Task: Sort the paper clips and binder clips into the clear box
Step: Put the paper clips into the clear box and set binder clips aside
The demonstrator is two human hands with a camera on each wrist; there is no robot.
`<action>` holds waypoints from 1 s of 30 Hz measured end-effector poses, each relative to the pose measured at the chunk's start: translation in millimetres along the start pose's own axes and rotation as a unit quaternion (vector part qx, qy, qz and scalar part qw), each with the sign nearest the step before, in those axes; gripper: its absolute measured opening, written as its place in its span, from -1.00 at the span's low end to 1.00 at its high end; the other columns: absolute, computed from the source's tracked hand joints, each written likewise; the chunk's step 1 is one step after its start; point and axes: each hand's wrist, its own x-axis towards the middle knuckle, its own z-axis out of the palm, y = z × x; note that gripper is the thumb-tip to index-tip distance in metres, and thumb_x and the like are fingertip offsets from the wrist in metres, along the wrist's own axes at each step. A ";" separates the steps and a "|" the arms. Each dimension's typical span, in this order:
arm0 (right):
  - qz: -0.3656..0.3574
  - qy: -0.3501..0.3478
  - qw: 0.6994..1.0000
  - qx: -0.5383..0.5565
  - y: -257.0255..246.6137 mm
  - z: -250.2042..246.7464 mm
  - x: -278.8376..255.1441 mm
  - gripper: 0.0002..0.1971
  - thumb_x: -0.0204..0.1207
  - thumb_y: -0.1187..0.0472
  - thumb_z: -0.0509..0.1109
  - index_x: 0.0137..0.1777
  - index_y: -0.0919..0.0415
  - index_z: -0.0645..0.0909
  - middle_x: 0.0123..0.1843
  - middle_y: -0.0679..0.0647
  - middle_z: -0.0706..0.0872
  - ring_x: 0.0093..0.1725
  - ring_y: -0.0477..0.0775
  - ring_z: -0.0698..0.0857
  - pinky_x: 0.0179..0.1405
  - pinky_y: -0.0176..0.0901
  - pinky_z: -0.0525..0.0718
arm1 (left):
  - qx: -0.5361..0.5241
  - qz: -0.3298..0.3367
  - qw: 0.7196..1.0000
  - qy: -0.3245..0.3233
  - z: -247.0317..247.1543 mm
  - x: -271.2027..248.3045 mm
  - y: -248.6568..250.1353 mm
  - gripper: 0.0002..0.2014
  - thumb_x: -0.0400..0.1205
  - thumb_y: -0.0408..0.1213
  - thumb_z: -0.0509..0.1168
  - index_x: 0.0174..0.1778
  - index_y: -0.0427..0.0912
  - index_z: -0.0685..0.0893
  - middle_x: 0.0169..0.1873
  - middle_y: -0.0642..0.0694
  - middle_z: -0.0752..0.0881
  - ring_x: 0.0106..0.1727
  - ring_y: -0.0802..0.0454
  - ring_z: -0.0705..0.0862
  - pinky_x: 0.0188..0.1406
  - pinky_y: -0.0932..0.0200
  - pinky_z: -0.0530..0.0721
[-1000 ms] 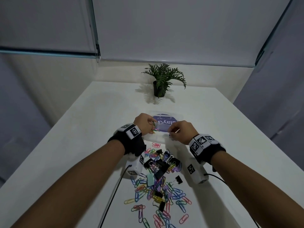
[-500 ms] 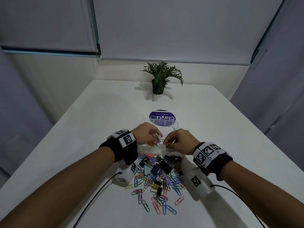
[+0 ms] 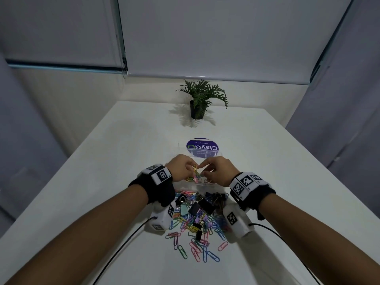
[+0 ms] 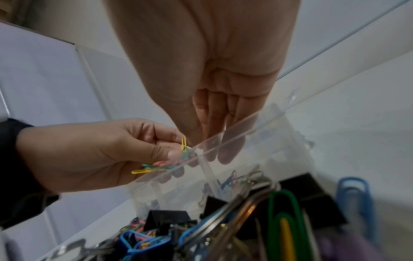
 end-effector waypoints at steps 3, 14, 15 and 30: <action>-0.010 0.004 0.999 -0.045 1.0 -0.5 3.4 -0.81 0.43 0.37 0.40 0.01 0.24 0.73 0.01 0.21 0.82 -0.11 0.04 0.73 -0.05 -0.21 0.64 | -0.016 -0.001 0.999 0.028 0.5 0.1 0.0 -0.74 0.57 -0.51 0.30 0.17 -0.36 0.69 -0.32 -0.20 0.69 -0.18 -0.07 0.64 -0.28 0.32 0.57; -0.115 -0.147 0.954 -0.233 -14.6 -2.8 19.9 -0.68 0.43 0.36 0.40 0.15 0.10 0.72 0.04 0.18 0.82 0.03 0.15 0.74 0.08 -0.04 0.68 | 0.081 0.019 0.992 0.091 -9.9 -1.2 2.4 -0.76 0.57 -0.55 0.26 0.02 -0.30 0.80 0.04 -0.24 0.81 0.01 -0.03 0.73 -0.20 0.53 0.54; -0.119 -0.160 0.948 -0.249 -16.5 -3.3 21.5 -0.67 0.43 0.37 0.38 0.15 0.07 0.72 0.02 0.18 0.82 0.02 0.16 0.74 0.04 -0.07 0.68 | 0.096 0.019 0.992 0.080 -10.0 -2.1 2.6 -0.75 0.57 -0.56 0.25 0.03 -0.29 0.79 0.06 -0.24 0.80 0.08 -0.08 0.74 -0.08 0.41 0.54; -0.098 -0.012 0.985 -0.144 5.5 -23.3 7.2 -0.94 0.34 0.31 0.47 -0.20 0.20 0.70 -0.22 0.06 0.78 -0.38 -0.21 0.60 -0.16 -0.31 0.50 | 0.096 0.081 0.985 0.115 -17.0 -24.2 -3.3 -0.82 0.54 -0.43 0.30 -0.01 -0.22 0.76 -0.13 -0.07 0.68 -0.08 0.07 0.57 -0.06 0.31 0.43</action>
